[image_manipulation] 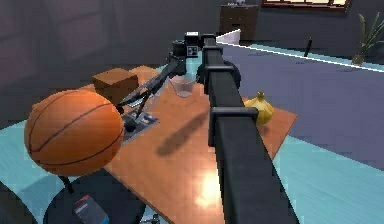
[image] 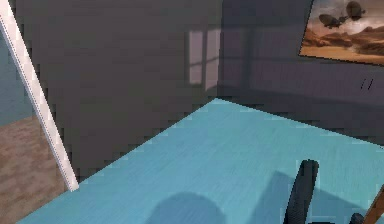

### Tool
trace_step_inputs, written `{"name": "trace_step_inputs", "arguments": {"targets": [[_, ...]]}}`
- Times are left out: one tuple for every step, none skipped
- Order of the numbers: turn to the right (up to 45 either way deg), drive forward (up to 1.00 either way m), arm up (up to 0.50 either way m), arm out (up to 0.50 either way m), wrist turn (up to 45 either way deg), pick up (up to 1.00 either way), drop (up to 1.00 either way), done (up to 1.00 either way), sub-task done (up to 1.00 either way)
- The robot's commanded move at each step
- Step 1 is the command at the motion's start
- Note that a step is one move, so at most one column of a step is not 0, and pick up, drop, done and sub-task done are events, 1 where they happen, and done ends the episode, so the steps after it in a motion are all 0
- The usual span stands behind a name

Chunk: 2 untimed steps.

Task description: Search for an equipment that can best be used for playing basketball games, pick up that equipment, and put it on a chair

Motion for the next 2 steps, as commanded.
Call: {"name": "trace_step_inputs", "arguments": {"targets": [[0.0, 0.00, 0.00, -0.48, 0.0, 0.00, 0.00, 0.00, 0.00], [-45.0, 0.00, 0.00, 0.00, 0.0, 0.00, 0.00, 0.00, 0.00]]}}
